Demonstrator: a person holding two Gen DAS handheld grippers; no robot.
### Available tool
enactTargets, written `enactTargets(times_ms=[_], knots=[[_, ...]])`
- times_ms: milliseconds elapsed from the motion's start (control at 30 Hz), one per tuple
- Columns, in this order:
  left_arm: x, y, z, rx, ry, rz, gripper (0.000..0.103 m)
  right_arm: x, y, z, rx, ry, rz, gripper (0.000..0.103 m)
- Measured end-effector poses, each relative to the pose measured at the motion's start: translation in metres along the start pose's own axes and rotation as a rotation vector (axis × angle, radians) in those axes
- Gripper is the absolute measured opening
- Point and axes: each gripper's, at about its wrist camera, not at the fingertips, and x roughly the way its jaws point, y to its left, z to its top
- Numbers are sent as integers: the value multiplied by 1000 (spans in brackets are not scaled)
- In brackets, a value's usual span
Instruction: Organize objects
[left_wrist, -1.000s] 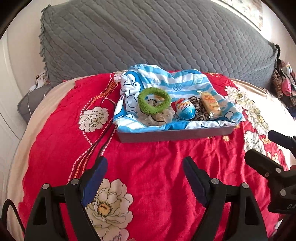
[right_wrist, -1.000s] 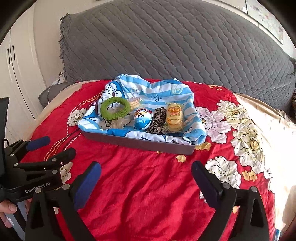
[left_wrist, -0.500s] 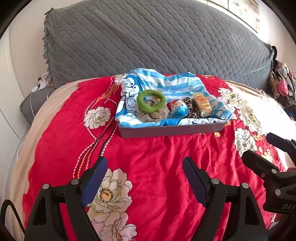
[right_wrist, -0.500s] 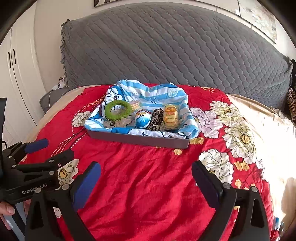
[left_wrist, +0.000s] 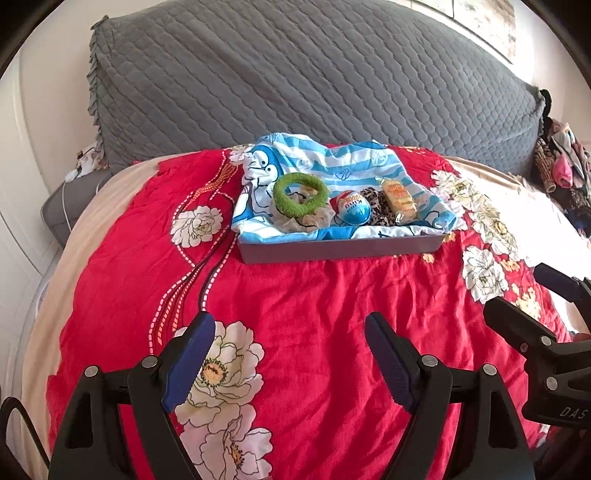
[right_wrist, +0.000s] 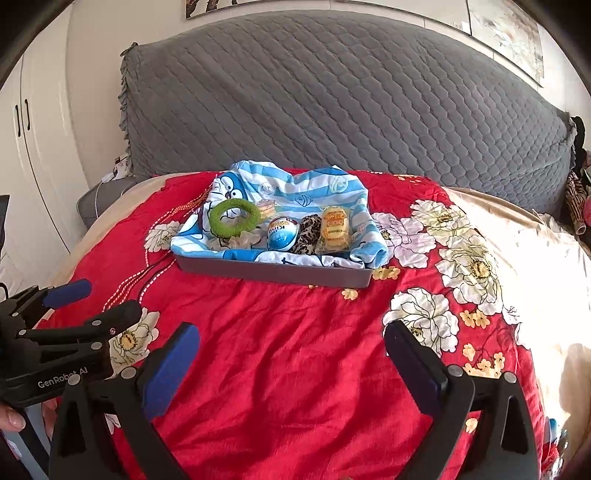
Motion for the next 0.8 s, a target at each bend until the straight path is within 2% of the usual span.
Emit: enactTargets(times_ms=[400,800], knots=[[2,3,-11,-15,9,0,84,-5,2,-9,2,-18,-10,101],[32,3,-22,-34,33,-6,84,26,-4,-24,27,43,-12,101]])
